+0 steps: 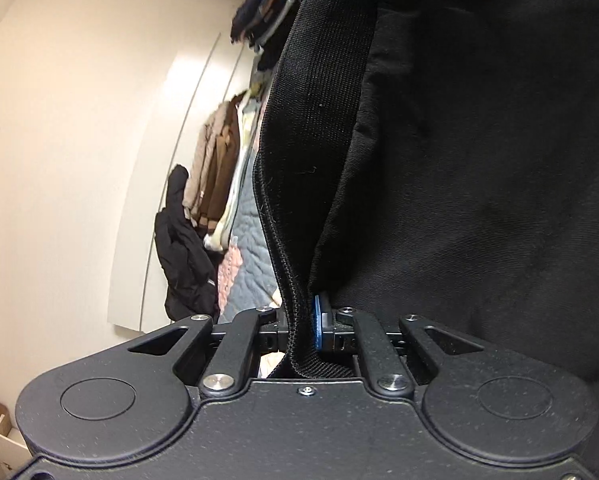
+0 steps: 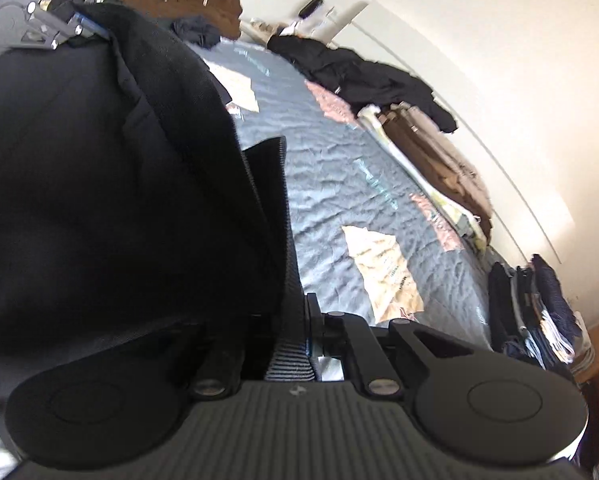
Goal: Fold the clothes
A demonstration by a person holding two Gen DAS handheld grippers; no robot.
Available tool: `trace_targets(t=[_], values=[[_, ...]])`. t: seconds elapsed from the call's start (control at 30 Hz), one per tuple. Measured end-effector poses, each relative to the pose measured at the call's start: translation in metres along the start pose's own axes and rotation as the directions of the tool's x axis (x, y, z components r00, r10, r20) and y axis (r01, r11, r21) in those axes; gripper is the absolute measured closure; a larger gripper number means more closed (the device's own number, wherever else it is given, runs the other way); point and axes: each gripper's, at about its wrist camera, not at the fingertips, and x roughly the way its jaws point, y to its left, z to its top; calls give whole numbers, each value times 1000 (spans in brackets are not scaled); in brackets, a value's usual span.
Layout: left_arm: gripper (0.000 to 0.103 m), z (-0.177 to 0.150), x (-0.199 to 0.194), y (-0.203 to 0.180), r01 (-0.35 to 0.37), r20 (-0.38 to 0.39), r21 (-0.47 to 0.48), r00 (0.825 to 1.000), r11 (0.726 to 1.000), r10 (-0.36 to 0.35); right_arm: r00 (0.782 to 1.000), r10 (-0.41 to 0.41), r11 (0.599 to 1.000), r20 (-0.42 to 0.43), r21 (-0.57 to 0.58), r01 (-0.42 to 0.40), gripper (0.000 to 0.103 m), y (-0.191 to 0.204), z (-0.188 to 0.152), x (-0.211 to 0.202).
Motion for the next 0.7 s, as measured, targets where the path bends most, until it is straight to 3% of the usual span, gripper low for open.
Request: trace_targets(t=[0.07,0.1,0.17,0.2,0.23,0.37,0.47,0.53,0.6,0.67,0.7], values=[[89,4,25,-5,4,-36,-2,999,1000,-4,1000,15,1000,-23,-1,-15,94,-5,-1,30],[84,5,38,-8,6,-54,-4,999,1000,-6,999,13,1000,-45,0,-13,87,-5,-1,44],[51,6,53,-12,4,-91,-4,996,1000,-5,997,-19,999,-80,26,21,67,-6,-4,68],[44,6,59,-14,2,-111,-4,994,1000,-2,995,-36,998,-98,38,40,42,-6,-5,81],[38,5,64,-15,0,-130,-4,992,1000,0,991,-70,996,-112,53,77,27,-5,-6,88],[24,-8,45,16,-4,-126,-159,992,987,-16,982,-163,983,-98,73,170,14,-9,-12,85],[23,-23,10,50,-41,-105,-342,995,939,5,985,-152,978,-78,135,162,13,-22,-16,67],[21,-30,-23,65,-58,-70,-495,997,867,27,991,-120,965,-60,227,131,13,-31,-19,42],[17,-34,-61,69,-23,-17,-651,1000,759,16,998,-69,940,-11,334,69,13,-41,-22,17],[15,-41,-86,81,65,56,-792,998,607,-33,999,-27,901,37,434,8,13,-43,-27,-10],[15,-46,-94,85,128,108,-853,992,507,-69,998,11,871,65,490,-42,12,-39,-32,-23]])
